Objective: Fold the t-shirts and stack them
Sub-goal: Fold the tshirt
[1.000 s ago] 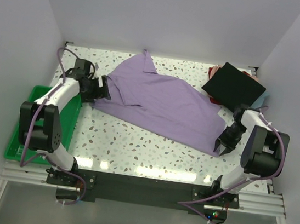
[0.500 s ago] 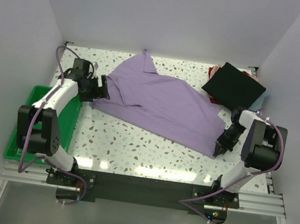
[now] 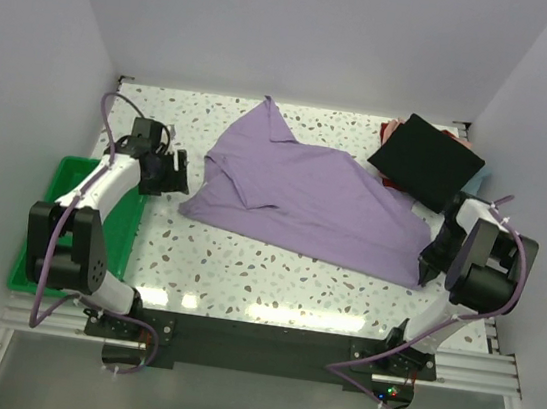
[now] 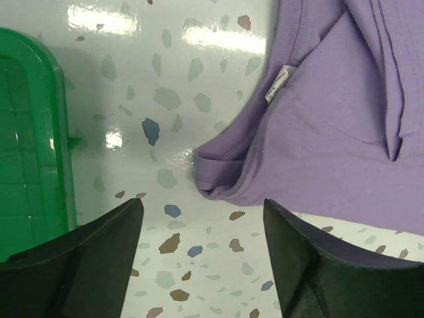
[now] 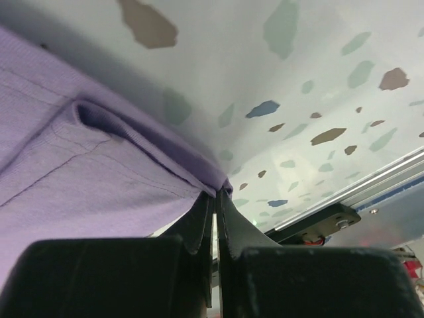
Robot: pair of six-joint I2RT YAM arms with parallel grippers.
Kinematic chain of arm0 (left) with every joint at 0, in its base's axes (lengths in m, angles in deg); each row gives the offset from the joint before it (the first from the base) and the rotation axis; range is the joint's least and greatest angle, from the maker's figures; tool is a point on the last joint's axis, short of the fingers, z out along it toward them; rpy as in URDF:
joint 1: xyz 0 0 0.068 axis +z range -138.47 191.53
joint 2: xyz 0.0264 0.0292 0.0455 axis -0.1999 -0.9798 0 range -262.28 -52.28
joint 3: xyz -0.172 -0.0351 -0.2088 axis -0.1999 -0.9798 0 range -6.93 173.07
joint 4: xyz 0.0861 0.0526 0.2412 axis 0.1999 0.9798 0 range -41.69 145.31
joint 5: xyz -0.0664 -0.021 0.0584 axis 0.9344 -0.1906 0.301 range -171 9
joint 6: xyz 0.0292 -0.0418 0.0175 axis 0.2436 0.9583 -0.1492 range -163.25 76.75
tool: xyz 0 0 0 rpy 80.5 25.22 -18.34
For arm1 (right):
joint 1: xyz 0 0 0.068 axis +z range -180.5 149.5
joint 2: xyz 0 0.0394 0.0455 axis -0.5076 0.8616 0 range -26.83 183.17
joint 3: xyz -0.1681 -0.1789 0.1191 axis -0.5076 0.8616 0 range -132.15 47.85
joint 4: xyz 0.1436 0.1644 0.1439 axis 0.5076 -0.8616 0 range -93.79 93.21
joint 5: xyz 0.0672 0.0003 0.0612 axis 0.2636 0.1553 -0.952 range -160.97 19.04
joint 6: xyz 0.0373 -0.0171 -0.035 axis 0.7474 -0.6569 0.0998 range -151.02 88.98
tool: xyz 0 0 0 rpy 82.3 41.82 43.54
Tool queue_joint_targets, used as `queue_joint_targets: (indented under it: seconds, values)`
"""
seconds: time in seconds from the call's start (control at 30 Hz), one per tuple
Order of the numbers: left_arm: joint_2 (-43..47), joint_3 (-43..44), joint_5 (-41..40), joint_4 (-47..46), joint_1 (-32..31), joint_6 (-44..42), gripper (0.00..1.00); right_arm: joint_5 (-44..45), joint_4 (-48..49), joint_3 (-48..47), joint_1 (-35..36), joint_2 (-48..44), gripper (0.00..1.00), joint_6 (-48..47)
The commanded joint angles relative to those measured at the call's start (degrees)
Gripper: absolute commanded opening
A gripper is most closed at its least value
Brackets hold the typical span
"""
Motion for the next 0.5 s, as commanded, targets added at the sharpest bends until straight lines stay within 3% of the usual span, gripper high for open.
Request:
queue_joint_targets:
  seconds: [0.0, 0.2, 0.47]
  values:
    - [2.6, -1.6, 0.0, -1.4, -0.6, -1.9, 0.74, 2.4, -1.2, -1.5, -1.7, -0.6, 0.0, -1.1]
    - [2.6, -5.0, 2.5, -2.2, -1.9, -1.7, 0.63, 2.4, -1.1, -1.3, -2.1, -0.4, 0.0, -1.3]
    - [0.5, -8.4, 2.4, -4.7, -1.8, 0.5, 0.61, 1.8, -0.9, -1.0, -2.3, -0.8, 0.0, -1.6]
